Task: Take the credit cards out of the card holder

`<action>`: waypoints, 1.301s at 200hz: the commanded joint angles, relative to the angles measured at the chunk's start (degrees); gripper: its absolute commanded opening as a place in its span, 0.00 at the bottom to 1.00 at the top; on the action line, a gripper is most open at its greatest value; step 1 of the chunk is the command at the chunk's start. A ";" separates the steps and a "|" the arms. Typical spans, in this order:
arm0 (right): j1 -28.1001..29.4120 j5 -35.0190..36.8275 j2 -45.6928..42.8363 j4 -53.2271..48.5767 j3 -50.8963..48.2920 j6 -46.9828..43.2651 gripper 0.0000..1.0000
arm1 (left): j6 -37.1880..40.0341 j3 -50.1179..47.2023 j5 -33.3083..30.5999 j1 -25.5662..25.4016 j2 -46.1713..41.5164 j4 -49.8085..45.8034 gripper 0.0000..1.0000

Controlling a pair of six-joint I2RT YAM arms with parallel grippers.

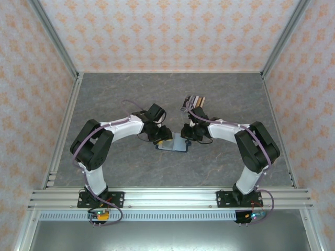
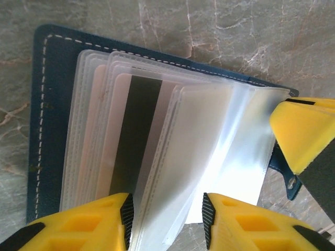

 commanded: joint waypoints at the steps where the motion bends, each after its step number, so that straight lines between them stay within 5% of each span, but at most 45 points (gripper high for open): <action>1: 0.08 2.40 1.38 -2.74 0.10 -0.62 0.22 | 0.46 0.38 2.36 -0.93 -2.44 2.74 0.40; 60: 0.08 3.98 -5.60 3.34 -4.70 0.14 0.22 | -0.94 -0.16 4.17 -3.02 -3.94 6.18 0.38; 144: -0.02 14.74 -20.69 1.57 -8.30 -0.67 0.23 | 0.89 2.27 4.44 -5.45 -1.50 7.15 0.50; 195: 1.89 9.11 -19.42 -7.87 -3.95 3.47 0.19 | 3.53 1.29 -1.31 -3.35 -3.60 3.52 0.48; 260: 11.41 13.13 -15.02 -13.20 0.96 11.07 0.14 | 3.41 -0.96 -3.03 -2.32 -2.86 4.94 0.34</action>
